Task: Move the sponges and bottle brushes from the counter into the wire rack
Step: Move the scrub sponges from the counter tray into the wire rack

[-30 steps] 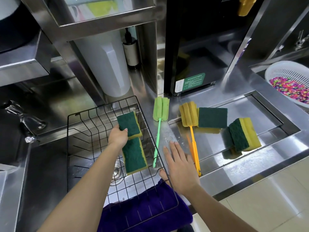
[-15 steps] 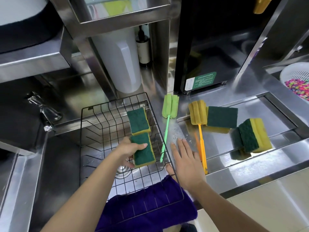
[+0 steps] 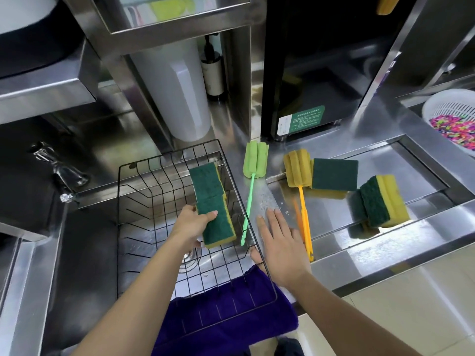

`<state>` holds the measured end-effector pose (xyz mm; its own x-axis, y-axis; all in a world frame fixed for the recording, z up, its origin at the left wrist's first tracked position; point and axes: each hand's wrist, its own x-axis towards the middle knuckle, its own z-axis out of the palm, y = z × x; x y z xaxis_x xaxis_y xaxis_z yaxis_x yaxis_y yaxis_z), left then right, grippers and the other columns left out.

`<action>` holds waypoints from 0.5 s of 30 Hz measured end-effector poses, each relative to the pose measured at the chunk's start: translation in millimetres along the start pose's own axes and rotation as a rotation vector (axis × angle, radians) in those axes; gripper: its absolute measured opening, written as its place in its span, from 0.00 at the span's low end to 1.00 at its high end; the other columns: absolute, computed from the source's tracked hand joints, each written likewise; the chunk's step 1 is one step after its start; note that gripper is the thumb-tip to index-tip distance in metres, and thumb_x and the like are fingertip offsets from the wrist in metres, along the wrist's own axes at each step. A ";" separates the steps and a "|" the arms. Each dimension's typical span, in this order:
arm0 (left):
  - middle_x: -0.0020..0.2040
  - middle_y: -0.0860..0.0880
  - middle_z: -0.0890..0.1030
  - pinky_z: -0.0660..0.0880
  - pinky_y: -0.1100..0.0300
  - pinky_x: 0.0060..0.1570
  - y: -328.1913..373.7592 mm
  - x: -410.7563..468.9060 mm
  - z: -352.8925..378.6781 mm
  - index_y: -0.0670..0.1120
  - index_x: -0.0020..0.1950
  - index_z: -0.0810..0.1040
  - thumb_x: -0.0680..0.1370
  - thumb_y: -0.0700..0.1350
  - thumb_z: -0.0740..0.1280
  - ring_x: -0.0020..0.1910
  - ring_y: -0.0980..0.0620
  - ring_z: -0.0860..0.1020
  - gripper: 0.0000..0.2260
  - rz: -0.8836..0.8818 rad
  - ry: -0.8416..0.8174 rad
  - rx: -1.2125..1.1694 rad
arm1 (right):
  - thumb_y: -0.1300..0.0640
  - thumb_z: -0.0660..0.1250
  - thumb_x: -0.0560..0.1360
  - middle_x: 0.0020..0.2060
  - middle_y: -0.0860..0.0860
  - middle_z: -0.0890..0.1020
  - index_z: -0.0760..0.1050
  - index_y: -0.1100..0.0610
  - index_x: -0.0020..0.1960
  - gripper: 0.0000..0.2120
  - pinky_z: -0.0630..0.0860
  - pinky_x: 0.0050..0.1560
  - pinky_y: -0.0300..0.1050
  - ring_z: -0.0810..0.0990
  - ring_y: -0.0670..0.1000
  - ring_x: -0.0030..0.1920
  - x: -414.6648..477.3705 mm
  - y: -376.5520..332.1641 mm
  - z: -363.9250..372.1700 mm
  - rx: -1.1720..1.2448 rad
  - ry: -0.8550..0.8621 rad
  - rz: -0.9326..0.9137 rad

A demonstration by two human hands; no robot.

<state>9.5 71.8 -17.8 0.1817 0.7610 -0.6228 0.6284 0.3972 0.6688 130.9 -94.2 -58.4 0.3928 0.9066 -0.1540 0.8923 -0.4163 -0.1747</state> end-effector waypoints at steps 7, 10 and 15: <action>0.66 0.42 0.72 0.67 0.47 0.64 42.2 -21.3 11.0 0.43 0.70 0.67 0.76 0.55 0.64 0.65 0.42 0.69 0.26 0.380 0.391 0.424 | 0.41 0.51 0.79 0.75 0.55 0.41 0.42 0.55 0.76 0.33 0.54 0.70 0.57 0.38 0.56 0.73 -2.9 -0.8 -5.2 0.010 -0.028 -0.053; 0.66 0.43 0.72 0.63 0.49 0.65 71.8 -35.5 41.0 0.44 0.70 0.67 0.77 0.54 0.62 0.66 0.42 0.69 0.24 0.577 0.356 0.580 | 0.41 0.55 0.77 0.75 0.58 0.51 0.50 0.57 0.76 0.34 0.61 0.67 0.58 0.45 0.58 0.74 -2.4 -2.5 -6.7 0.017 -0.040 -0.040; 0.70 0.45 0.69 0.61 0.51 0.67 103.7 -58.9 116.1 0.45 0.72 0.64 0.76 0.53 0.63 0.69 0.44 0.65 0.26 0.924 0.142 0.783 | 0.42 0.54 0.72 0.67 0.60 0.71 0.68 0.59 0.68 0.31 0.72 0.54 0.58 0.64 0.61 0.68 -1.4 -0.8 -2.2 0.135 -0.018 -0.024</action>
<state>151.8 8.6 41.1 0.7484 0.6620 0.0409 0.6011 -0.7031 0.3799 130.1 -95.0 -55.9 0.3666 0.9156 -0.1652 0.8628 -0.4010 -0.3079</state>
